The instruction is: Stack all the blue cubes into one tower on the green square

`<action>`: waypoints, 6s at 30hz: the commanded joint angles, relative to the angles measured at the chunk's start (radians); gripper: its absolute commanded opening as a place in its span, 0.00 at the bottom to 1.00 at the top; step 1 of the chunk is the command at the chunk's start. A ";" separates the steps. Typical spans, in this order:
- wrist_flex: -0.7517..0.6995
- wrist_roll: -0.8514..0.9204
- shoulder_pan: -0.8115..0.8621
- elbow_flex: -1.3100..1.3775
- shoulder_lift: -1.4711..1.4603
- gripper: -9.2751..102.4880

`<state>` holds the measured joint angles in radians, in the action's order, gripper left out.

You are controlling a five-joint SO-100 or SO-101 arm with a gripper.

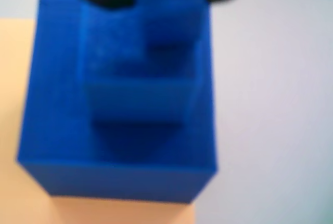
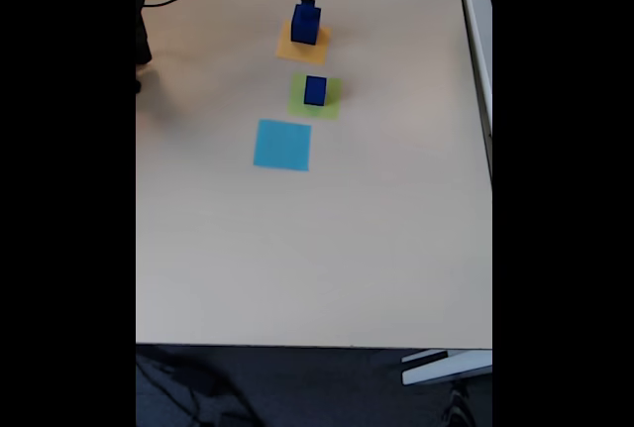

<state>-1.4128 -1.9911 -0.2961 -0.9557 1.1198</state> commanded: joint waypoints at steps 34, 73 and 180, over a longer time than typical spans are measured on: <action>0.031 0.057 0.023 0.008 0.048 0.15; 0.339 0.491 0.279 0.100 0.066 0.32; 0.351 0.627 0.506 -0.540 0.368 0.08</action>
<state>-1.0492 -1.3837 0.1810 -1.5309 1.4005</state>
